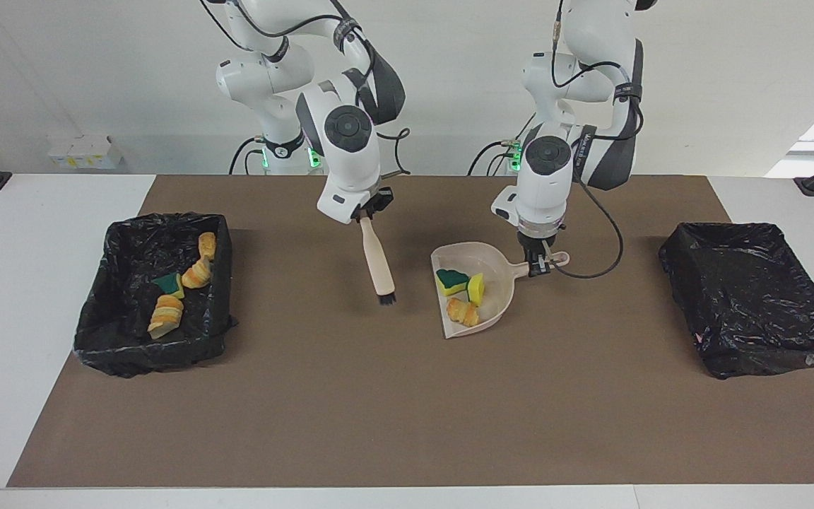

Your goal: Sweep and dump trash in bin

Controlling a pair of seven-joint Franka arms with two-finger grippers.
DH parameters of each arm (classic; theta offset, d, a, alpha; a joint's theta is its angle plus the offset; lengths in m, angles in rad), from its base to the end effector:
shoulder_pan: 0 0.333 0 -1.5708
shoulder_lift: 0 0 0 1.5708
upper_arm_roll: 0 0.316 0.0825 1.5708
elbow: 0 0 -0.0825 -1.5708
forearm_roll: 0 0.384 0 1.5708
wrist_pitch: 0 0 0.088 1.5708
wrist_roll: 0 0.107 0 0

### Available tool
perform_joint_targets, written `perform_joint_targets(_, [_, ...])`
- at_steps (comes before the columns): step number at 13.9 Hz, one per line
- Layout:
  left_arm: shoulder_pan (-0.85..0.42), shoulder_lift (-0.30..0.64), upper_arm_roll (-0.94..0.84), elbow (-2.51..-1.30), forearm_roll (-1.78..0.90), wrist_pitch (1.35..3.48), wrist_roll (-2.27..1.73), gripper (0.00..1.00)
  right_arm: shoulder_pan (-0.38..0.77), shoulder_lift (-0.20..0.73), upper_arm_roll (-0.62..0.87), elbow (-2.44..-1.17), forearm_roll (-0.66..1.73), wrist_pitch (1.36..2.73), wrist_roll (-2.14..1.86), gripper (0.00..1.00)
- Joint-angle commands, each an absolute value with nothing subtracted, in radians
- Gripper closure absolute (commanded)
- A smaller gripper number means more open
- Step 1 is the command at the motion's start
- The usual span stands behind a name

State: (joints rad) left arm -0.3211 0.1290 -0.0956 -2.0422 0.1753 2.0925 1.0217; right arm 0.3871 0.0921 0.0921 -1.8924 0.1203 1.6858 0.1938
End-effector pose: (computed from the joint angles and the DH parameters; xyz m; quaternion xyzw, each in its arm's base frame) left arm 0.5211 -0.2203 0.3741 -0.7186 0.6910 0.0571 0.0534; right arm 0.4822 0.2624 0.4340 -0.9790 -0.1252 0.1606 0.0097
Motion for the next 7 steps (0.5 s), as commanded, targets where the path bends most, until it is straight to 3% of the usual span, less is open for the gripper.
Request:
perform_joint_targets(1, [-0.253,0.077,-0.1,-2.043,0.149,2.097,1.119,1.0,0.425,0.022,0.101,-1.946,0.126,1.681,0.311,1.0])
perform_joint_targets(7, [-0.008,-0.035,-0.094,-2.036,0.101,2.031,1.392,1.0,0.618,-0.018,0.107,-2.031,0.147,1.772,0.55,1.0])
